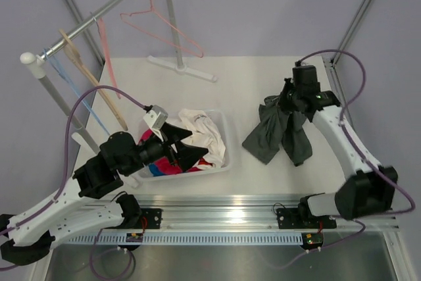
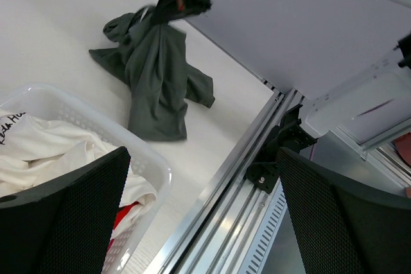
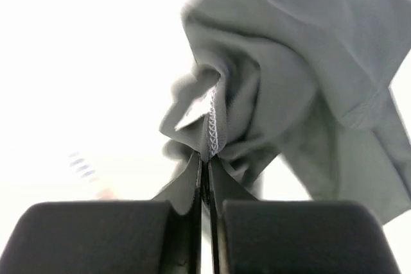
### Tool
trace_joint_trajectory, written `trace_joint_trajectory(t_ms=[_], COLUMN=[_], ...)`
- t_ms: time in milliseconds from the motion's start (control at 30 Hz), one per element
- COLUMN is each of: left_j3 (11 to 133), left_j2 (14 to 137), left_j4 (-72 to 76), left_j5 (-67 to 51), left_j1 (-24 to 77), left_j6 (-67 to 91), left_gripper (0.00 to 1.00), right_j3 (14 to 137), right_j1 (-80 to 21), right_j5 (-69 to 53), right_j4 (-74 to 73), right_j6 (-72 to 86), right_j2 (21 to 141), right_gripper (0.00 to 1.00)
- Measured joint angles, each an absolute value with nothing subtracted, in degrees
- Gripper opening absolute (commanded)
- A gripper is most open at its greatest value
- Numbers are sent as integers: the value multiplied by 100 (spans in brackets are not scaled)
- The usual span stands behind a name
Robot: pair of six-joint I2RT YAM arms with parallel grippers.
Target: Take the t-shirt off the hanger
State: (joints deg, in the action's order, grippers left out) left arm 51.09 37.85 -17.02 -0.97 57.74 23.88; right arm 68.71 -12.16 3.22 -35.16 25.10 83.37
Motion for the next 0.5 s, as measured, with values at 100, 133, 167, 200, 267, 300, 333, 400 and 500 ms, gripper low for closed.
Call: trace_joint_trajectory(t_ms=[100, 133, 167, 200, 267, 300, 333, 400, 500], left_j3=[5207, 5258, 5323, 5402, 5557, 5621, 5669, 5719, 5725], left_j2=[3743, 3734, 3732, 3728, 3719, 3710, 3677, 3599, 3437], left_j4=[-1756, -1772, -1811, -1844, -1911, -1959, -2005, -2106, -2355], left_j5=[-43, -5, 38, 84, 158, 178, 193, 226, 368], left_j1=[5774, 5774, 5774, 5774, 5774, 5774, 5774, 5774, 5774], left_j6=[2340, 2320, 2296, 2285, 2274, 2274, 2276, 2276, 2279], left_gripper=[99, 99, 99, 99, 99, 99, 99, 99, 99], right_j3=[7638, 7902, 8147, 8401, 8945, 9209, 9548, 10149, 10822], right_j1=[-1326, -1380, -1450, -1533, -1776, -1953, -2239, -2766, -3430], right_j5=[-200, -390, -609, -827, -1288, -1472, -1638, -2078, -2676], right_j4=[-3787, -3828, -3846, -3903, -4021, -4093, -4209, -4324, -4366], right_j6=[2346, 2300, 2261, 2237, 2193, 2176, 2163, 2152, 2171], right_j2=[7126, 6845, 6582, 6359, 6106, 6051, 6086, 6292, 6735], right_gripper=[0, 0, 0, 0, 0, 0, 0, 0, 0])
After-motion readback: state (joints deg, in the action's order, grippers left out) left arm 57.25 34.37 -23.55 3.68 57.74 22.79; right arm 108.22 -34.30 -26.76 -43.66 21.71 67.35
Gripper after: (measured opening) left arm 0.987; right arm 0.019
